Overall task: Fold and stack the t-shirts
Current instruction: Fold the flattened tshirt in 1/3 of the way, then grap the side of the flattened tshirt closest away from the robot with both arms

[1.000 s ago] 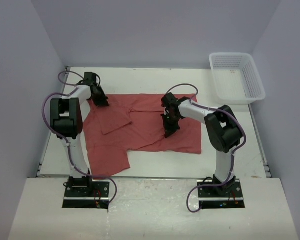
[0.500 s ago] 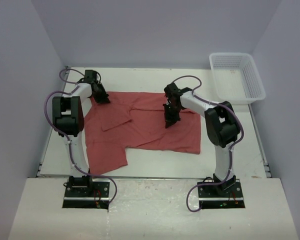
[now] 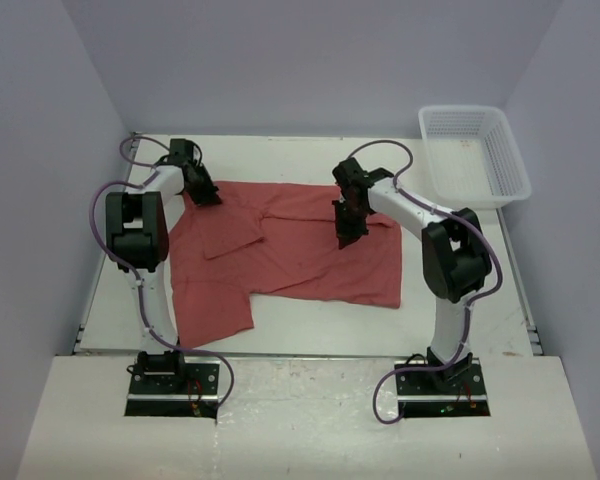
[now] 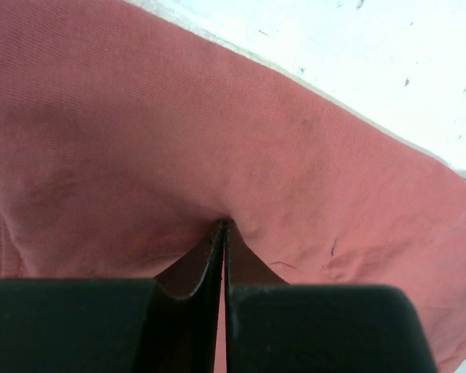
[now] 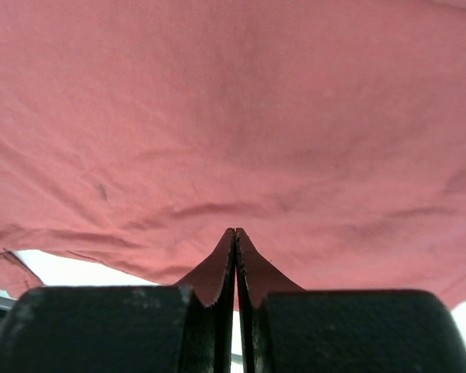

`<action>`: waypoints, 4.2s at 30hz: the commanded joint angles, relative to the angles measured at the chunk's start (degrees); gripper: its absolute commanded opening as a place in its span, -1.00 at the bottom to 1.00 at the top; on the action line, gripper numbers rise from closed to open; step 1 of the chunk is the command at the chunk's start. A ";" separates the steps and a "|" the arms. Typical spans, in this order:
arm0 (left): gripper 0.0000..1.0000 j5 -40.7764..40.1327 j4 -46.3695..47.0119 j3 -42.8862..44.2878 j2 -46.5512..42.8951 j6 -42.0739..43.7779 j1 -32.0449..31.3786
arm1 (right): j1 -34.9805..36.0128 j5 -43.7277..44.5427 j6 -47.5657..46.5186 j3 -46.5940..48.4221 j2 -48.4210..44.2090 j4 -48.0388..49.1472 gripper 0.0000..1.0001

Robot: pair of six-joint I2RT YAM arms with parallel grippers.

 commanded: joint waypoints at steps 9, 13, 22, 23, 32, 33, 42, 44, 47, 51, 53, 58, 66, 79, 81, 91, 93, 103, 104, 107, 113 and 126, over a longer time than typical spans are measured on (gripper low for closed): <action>-0.26 -4.23 1.95 -6.35 -7.49 2.89 -0.38 | -0.50 1.70 -1.59 -4.64 0.53 -1.22 -1.00; -0.17 -4.85 0.90 -6.18 -10.65 2.89 -0.38 | -0.50 -0.06 -1.32 -3.86 1.40 -1.13 -1.00; -0.17 -6.52 -1.48 -6.35 -9.70 2.72 -0.38 | -0.50 -3.49 -1.50 0.72 6.33 -2.89 -1.00; -0.17 -6.52 -0.95 -6.96 -9.70 2.63 -0.38 | -0.50 -3.58 -1.58 0.72 6.06 -2.80 -1.00; -0.28 -6.78 -1.38 -3.29 -1.79 2.45 -0.38 | -0.50 -4.20 -1.15 3.97 6.24 -4.82 -1.00; -0.30 -6.26 -2.00 -1.19 0.04 2.71 -0.47 | -0.59 -4.11 -1.14 4.93 6.76 -5.17 -1.00; -0.30 -4.67 -2.35 5.77 5.07 3.33 -0.38 | -0.68 -3.32 -0.71 10.47 9.75 -7.99 -1.00; -0.28 -4.32 -2.27 6.13 4.90 3.33 -0.38 | -0.68 -3.75 -1.23 11.70 9.58 -7.90 -1.00; -0.20 -4.06 -1.22 5.17 2.36 3.33 -0.38 | -0.68 -4.11 -2.20 11.09 6.87 -5.10 -1.00; 0.31 -3.27 6.07 -1.69 -4.67 3.59 -2.05 | -0.59 -5.95 -5.09 8.28 2.29 -0.35 -1.00; 0.42 -3.53 8.79 -3.62 -8.79 4.12 -2.31 | -0.33 -7.80 -6.33 7.58 0.10 2.29 -1.00; 0.64 -5.37 10.13 -4.33 -18.28 5.79 -3.10 | 0.29 -7.01 -9.32 10.03 -1.41 1.34 -0.95; 0.66 -17.40 -4.78 -2.40 -35.78 6.15 -5.12 | 3.70 -7.89 -6.52 1.38 -19.28 2.81 -0.64; 0.33 -32.99 -42.77 -21.35 -50.47 -5.62 -6.44 | 6.62 -13.86 -0.09 -23.27 -51.15 13.89 -0.44; 0.28 -31.49 -43.92 -23.92 -51.44 -7.91 -7.23 | 6.62 -16.14 -0.44 -24.50 -52.91 13.72 -0.44; 0.17 -31.57 -47.62 -43.08 -53.91 -9.78 -8.38 | 6.53 -19.14 -1.94 -30.92 -56.07 17.32 -0.43; 0.17 -33.93 -47.97 -42.48 -53.03 -10.47 -9.26 | 6.53 -19.05 -1.94 -31.53 -56.69 18.11 -0.43; 0.14 -35.08 -41.65 -46.69 -47.76 -12.84 -10.31 | 6.62 -18.35 -2.38 -33.03 -58.09 18.29 -0.43; 0.14 -35.08 -41.64 -46.09 -46.62 -13.10 -10.31 | 6.62 -18.17 -2.38 -33.03 -58.27 18.29 -0.43; 0.16 -34.04 -40.60 -46.51 -45.56 -12.41 -10.31 | 6.62 -17.91 -2.46 -32.68 -58.27 18.21 -0.43; 0.15 -30.96 -37.17 -48.89 -40.47 -13.02 -10.40 | 6.62 -17.03 -3.43 -31.36 -58.88 17.06 -0.43; -0.16 -33.15 -37.87 -47.66 -31.41 -15.83 -11.01 | 6.09 -16.33 -3.17 -32.15 -62.48 16.97 -0.44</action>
